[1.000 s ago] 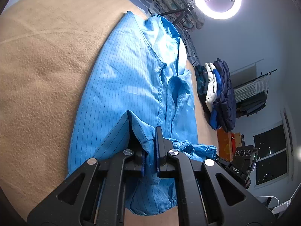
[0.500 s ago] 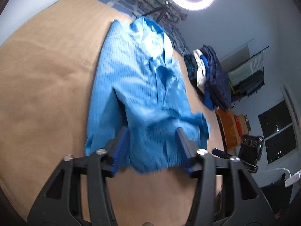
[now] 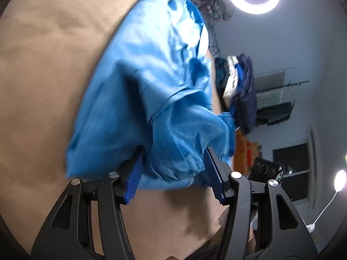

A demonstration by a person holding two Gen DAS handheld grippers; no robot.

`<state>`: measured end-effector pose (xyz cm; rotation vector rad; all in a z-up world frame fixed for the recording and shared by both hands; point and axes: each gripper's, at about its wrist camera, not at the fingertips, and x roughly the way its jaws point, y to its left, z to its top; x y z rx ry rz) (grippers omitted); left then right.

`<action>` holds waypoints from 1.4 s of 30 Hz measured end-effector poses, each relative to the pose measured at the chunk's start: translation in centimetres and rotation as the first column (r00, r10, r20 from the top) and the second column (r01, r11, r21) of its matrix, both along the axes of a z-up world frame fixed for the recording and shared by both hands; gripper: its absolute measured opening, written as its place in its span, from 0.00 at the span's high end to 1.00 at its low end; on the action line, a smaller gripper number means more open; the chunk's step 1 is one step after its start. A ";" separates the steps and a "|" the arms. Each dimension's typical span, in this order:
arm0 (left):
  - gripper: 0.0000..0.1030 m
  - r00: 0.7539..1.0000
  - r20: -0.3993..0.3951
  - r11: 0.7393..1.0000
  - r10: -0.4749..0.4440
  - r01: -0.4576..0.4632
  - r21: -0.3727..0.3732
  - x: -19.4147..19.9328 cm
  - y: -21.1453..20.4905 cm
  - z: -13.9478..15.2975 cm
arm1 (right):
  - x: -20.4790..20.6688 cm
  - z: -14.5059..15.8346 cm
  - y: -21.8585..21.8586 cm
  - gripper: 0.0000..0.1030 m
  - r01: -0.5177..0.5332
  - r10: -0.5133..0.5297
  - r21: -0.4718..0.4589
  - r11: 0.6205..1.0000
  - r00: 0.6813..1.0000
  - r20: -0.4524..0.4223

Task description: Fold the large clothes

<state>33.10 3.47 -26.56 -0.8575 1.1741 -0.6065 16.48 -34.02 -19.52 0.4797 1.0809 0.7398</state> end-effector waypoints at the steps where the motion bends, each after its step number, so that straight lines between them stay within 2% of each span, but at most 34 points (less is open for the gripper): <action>1: 0.46 1.000 0.015 1.000 0.013 -0.013 -0.015 0.7 -0.3 0.4 | 0.8 0.4 0.3 0.65 0.014 -0.014 0.020 1.000 1.000 0.013; 6: 0.46 0.991 0.109 0.996 0.073 -0.067 -0.057 2.9 -1.0 3.1 | 3.3 3.1 0.1 0.65 0.118 -0.123 0.054 0.992 0.986 0.114; 8: 0.45 0.986 0.142 0.995 0.087 -0.078 -0.068 3.4 -1.1 3.9 | 3.4 3.9 -0.4 0.60 0.157 -0.164 0.058 0.986 0.973 0.160; 11: 0.46 0.980 0.184 0.997 0.082 -0.080 -0.018 3.6 -1.2 4.7 | 3.4 4.6 -1.4 0.60 0.193 -0.196 0.035 0.981 0.959 0.206; 15: 0.46 0.981 0.190 0.996 0.036 -0.050 0.070 3.2 -1.1 4.5 | 2.8 4.7 -2.4 0.61 0.101 -0.101 0.007 0.995 0.973 0.207; 16: 0.46 0.982 0.186 0.994 0.025 -0.044 0.103 3.2 -1.1 4.2 | 2.5 4.5 -2.7 0.63 0.066 -0.063 -0.009 0.998 0.978 0.199; 18: 0.46 0.984 0.178 0.989 0.011 -0.036 0.140 3.0 -0.9 3.7 | 1.5 4.3 -2.7 0.77 -0.005 0.019 -0.073 0.997 0.982 0.190; 20: 0.46 0.987 0.163 0.985 0.004 -0.032 0.170 3.0 -0.7 3.1 | 1.2 3.6 -2.0 0.78 -0.049 0.068 -0.106 0.993 0.982 0.175; 23: 0.46 0.990 0.140 0.976 0.012 -0.042 0.212 2.8 -0.2 2.2 | 1.4 2.2 -0.1 0.79 -0.107 0.139 -0.208 0.972 0.980 0.145; 26: 0.46 0.992 0.121 0.975 0.018 -0.045 0.220 2.9 0.1 1.6 | 3.0 1.7 1.6 0.79 -0.118 0.174 -0.321 0.940 0.973 0.151; 28: 0.46 0.992 0.124 0.969 0.015 -0.046 0.244 2.9 0.1 1.5 | 4.8 2.0 1.6 0.79 -0.078 0.141 -0.334 0.939 0.976 0.168; 31: 0.46 0.991 0.130 0.961 0.014 -0.050 0.274 2.9 0.2 1.4 | 8.7 3.1 0.1 0.79 0.060 0.000 -0.294 0.954 0.979 0.202; 34: 0.46 0.990 0.138 0.956 0.037 -0.075 0.284 2.9 0.7 1.7 | 10.9 3.9 -1.8 0.79 0.166 -0.127 -0.233 0.958 0.977 0.173; 37: 0.46 0.986 0.157 0.948 0.051 -0.097 0.302 2.8 1.3 1.9 | 10.0 4.9 -2.9 0.77 0.209 -0.175 -0.221 0.953 0.971 0.165; 38: 0.46 0.986 0.161 0.945 0.050 -0.099 0.312 2.8 1.3 1.8 | 9.3 5.0 -3.2 0.73 0.221 -0.187 -0.231 0.947 0.969 0.163; 42: 0.46 0.986 0.159 0.933 0.045 -0.098 0.346 2.8 1.3 1.2 | 4.7 4.4 -3.3 0.71 0.257 -0.211 -0.344 0.903 0.964 0.164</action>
